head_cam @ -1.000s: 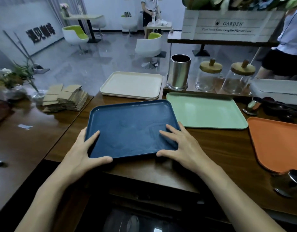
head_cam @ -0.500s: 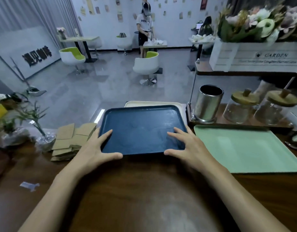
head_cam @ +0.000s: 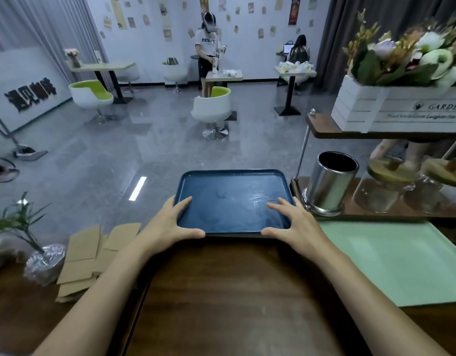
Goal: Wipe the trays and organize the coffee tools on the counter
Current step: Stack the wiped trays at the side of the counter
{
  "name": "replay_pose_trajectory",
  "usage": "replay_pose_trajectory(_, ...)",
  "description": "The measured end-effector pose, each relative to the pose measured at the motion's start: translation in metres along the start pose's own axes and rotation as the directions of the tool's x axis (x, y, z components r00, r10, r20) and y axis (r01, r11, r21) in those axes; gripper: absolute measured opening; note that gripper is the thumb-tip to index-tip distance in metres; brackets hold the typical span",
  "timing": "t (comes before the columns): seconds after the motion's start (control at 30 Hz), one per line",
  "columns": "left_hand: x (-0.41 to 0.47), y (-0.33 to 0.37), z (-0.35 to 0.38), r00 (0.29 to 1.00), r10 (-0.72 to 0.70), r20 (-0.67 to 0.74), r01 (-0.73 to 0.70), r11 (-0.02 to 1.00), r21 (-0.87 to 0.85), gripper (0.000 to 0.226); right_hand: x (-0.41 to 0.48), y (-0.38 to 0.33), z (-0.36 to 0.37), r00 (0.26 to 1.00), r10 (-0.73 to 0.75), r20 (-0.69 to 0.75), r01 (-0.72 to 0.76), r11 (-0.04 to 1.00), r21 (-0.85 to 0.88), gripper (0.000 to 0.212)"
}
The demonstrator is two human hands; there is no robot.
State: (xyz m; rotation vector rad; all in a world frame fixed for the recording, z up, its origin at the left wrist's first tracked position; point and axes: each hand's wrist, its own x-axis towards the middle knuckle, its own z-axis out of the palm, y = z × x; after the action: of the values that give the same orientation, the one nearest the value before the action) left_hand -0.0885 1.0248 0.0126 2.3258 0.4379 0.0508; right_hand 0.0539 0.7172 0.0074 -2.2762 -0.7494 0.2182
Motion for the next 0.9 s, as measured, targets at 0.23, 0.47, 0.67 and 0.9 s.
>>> replay_pose_trajectory(0.23, 0.025, -0.018, 0.005, 0.998, -0.018, 0.062, 0.022, 0.998, -0.060, 0.126, 0.024, 0.006, 0.012, 0.999, 0.036, 0.015, -0.036, 0.999, 0.007, 0.091)
replay_pose_trajectory(0.47, 0.038, -0.030, 0.014, 0.994, -0.034, 0.108, 0.034, 0.999, 0.004, 0.135, 0.024, 0.018, 0.024, 0.998, 0.058, 0.018, -0.057, 0.994, -0.088, 0.100)
replay_pose_trajectory(0.67, 0.042, -0.025, 0.013, 0.973, -0.106, 0.203, 0.091, 0.993, 0.081, 0.141, 0.020, 0.016, 0.033, 0.993, 0.116, 0.015, -0.110, 0.974, -0.199, 0.103)
replay_pose_trajectory(0.9, 0.043, -0.015, 0.019, 0.969, -0.150, 0.196, 0.130, 0.985, 0.113, 0.140, 0.029, 0.007, 0.041, 0.980, 0.198, -0.028, -0.199, 0.944, -0.262, 0.110)
